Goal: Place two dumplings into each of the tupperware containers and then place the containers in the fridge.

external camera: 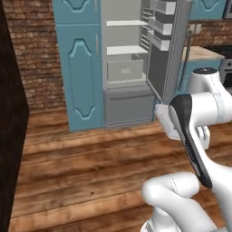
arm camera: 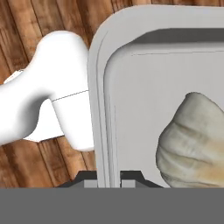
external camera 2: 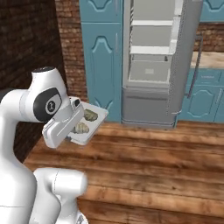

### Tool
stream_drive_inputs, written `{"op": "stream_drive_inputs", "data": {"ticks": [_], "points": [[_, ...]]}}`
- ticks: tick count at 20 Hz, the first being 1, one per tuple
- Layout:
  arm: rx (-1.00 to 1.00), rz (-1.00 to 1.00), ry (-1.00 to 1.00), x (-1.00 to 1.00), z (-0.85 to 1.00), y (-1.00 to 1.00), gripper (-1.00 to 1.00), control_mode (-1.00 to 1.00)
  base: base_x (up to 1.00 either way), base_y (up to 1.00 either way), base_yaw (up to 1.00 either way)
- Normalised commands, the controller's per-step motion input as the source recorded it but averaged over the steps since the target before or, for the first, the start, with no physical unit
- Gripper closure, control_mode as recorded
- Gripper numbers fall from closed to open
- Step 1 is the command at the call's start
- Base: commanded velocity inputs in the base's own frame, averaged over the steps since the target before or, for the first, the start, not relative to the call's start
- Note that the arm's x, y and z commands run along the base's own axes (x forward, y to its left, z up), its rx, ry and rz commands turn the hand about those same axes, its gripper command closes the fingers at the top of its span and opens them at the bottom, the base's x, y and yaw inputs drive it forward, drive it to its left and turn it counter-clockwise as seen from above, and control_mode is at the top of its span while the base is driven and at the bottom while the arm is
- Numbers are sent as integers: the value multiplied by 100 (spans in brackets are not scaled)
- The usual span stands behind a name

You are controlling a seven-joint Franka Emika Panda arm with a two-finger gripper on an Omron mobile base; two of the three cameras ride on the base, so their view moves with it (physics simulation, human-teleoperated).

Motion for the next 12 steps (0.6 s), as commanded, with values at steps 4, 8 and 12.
{"op": "stream_drive_inputs", "data": {"ticks": [4, 8, 12], "points": [[0, 0, 0, 0, 0, 0, 100, 100, 100, 0, -4], [0, 0, 0, 0, 0, 0, 100, 100, 100, -1, 0], [0, 0, 0, 0, 0, 0, 100, 100, 100, -11, 0]]}}
